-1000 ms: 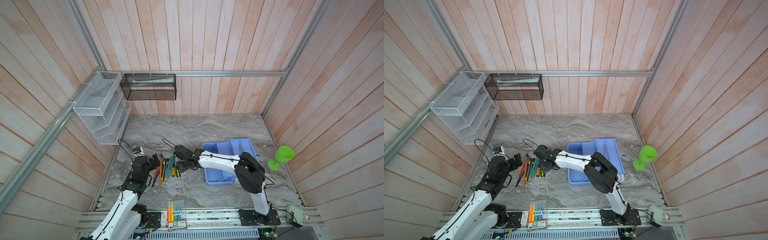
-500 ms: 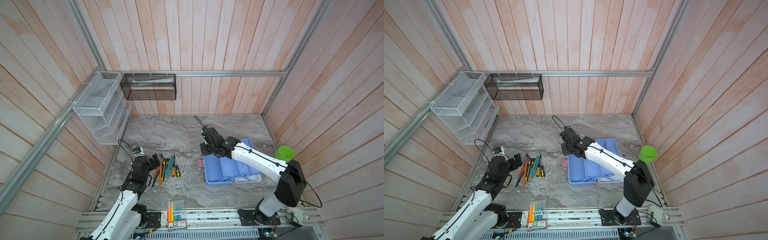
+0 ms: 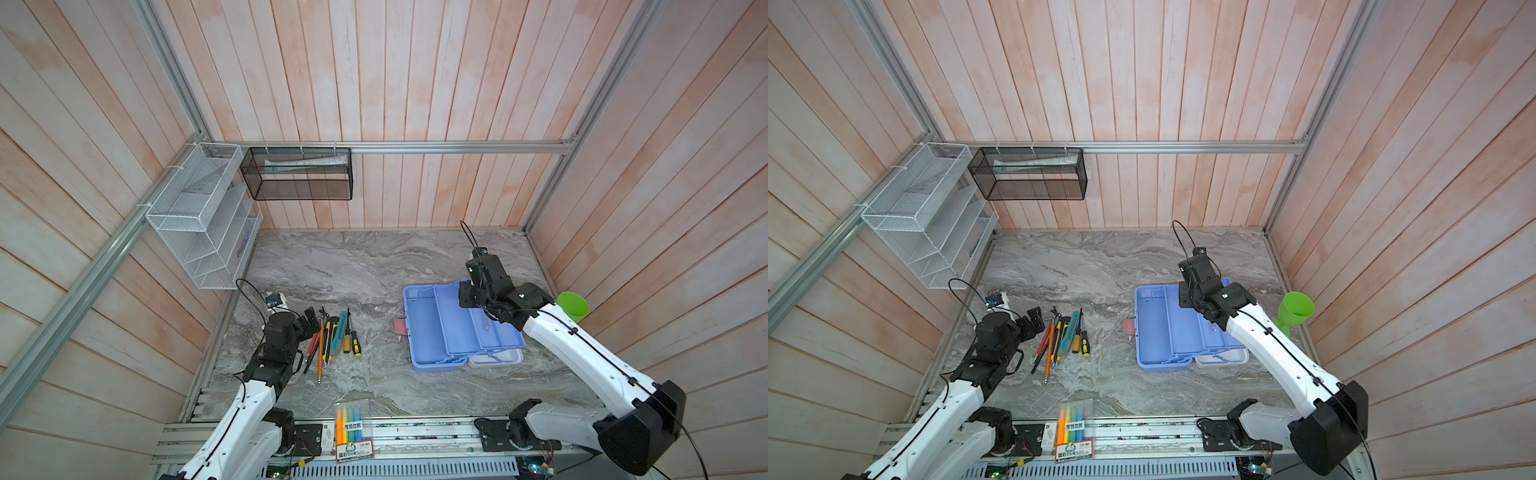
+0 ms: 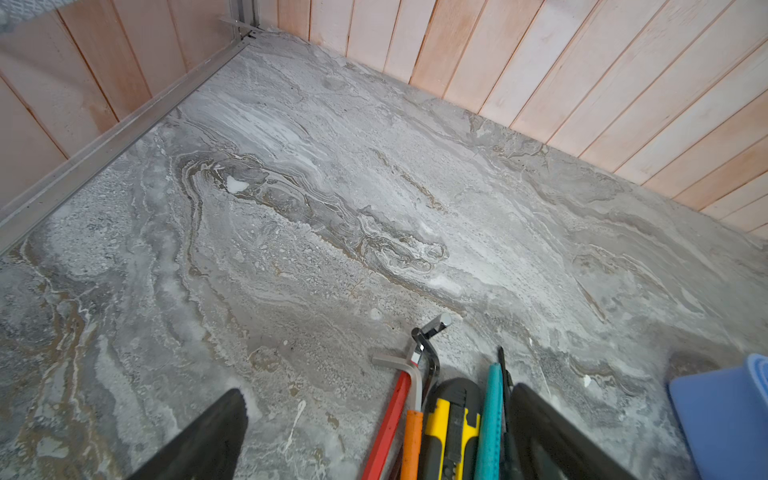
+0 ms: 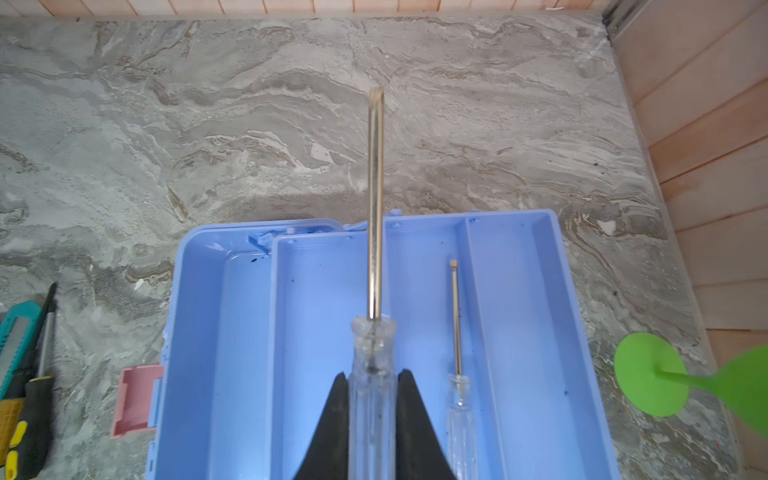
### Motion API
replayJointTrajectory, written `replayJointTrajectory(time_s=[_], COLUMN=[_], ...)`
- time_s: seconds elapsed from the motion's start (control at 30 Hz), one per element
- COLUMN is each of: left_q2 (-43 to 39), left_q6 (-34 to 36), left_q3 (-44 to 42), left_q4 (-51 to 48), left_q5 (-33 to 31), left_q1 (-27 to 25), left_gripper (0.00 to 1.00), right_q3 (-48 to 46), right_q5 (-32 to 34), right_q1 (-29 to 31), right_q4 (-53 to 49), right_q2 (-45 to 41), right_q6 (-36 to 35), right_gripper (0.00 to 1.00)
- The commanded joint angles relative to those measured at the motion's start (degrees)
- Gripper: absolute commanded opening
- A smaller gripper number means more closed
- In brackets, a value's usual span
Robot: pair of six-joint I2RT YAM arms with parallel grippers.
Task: Pack the tool kit
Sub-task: 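Carry the clear screwdriver over the blue tray and release it with the right gripper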
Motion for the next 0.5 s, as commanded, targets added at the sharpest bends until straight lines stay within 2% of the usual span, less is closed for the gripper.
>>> replayJointTrajectory(time_s=[0.0,0.47], left_q2=[-0.3,-0.3], left_q6=[-0.2,-0.1], left_q3=[-0.2,-0.2], left_q4=[0.1,0.1], left_q5=[0.5,0.5], left_q1=[0.3,0.3], left_gripper=[1.00,1.00], right_q3=[-2.8,-8.7], right_q5=[0.1,-0.7], right_q1=[-2.4,-3.9], right_q4=[-2.1,-2.0], right_q2=[-0.5,-0.3], right_q6=[-0.8,0.1], right_gripper=[0.00,0.00])
